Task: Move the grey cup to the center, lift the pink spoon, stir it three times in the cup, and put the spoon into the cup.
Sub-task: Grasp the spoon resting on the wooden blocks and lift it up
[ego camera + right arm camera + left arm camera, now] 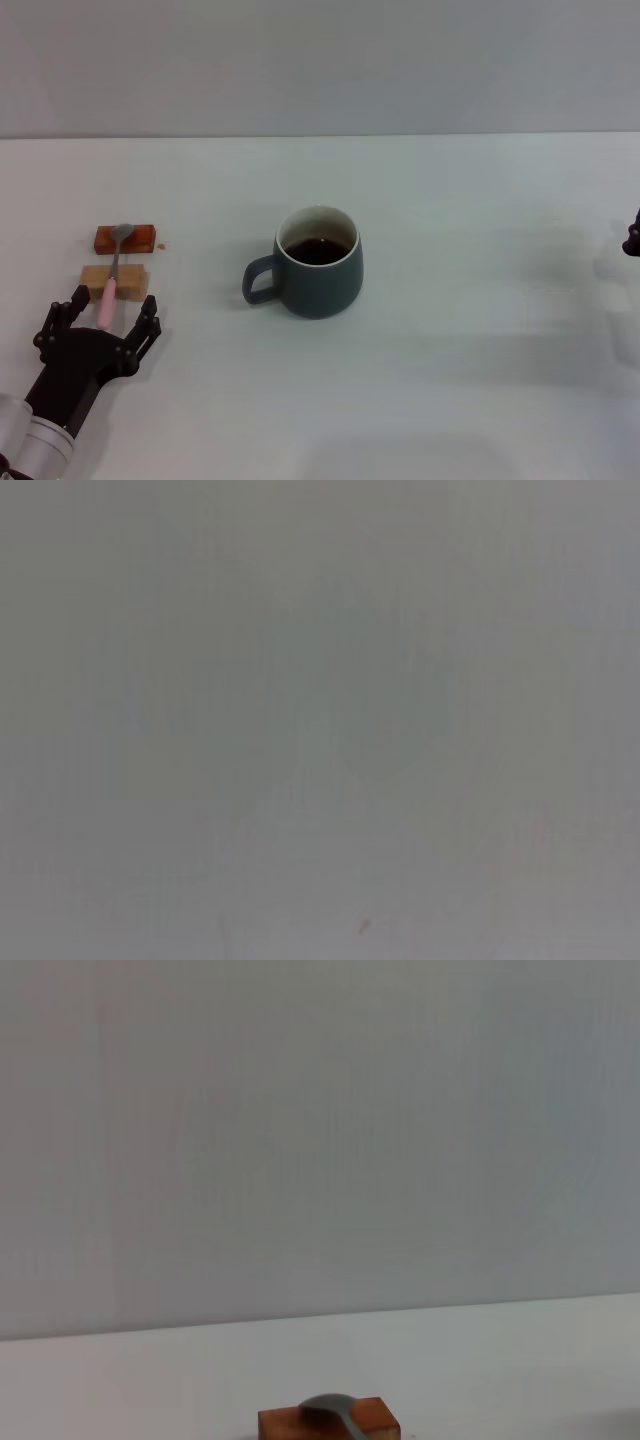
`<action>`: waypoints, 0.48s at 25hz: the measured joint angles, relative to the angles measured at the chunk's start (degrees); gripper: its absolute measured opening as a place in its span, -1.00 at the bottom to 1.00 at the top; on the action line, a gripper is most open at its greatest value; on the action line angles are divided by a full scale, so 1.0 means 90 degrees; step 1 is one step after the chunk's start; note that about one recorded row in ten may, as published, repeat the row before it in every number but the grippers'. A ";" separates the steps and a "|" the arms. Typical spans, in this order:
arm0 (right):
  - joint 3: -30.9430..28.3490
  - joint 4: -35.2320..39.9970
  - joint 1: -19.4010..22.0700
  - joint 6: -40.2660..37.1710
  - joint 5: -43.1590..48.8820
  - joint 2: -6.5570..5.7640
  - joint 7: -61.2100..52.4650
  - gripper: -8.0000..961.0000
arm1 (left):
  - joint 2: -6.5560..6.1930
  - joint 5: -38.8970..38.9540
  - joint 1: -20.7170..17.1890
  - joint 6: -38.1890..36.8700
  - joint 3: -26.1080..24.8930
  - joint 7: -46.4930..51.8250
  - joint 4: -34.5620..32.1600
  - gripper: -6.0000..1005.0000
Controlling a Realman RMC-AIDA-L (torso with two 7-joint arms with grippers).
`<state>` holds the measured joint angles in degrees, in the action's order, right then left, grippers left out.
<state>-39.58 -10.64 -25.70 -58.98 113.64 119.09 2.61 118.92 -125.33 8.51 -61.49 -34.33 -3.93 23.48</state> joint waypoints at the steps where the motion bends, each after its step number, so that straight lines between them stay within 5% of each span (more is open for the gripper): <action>1: 0.0002 0.0000 -0.0004 0.0000 0.0000 0.0000 -0.0001 -0.99 | -0.0001 0.0000 0.0003 0.0002 -0.0005 -0.0001 0.0001 0.64; 12: 0.0016 0.0001 -0.0026 0.0000 0.0000 0.0000 -0.0007 -0.99 | -0.0001 0.0052 0.0012 0.0095 -0.0060 -0.0003 0.0012 0.60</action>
<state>-39.44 -10.63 -25.94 -58.98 113.64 119.09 2.54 118.91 -124.86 8.62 -60.63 -34.87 -3.96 23.58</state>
